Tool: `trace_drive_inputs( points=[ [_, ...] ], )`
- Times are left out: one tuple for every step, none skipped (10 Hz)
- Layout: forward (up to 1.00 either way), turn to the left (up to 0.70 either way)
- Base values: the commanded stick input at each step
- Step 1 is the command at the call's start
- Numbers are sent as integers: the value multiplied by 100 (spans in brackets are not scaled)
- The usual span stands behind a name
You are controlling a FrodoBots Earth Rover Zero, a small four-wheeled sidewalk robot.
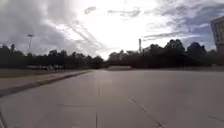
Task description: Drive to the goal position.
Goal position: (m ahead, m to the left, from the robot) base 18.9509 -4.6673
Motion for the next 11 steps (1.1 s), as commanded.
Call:
trace_drive_inputs(
  points=[
    [70,13],
    [70,0],
    [70,0],
    [70,0],
    [70,0],
    [70,0],
    [70,0],
    [70,0],
    [70,0],
    [70,0],
    [70,0]
  ],
)
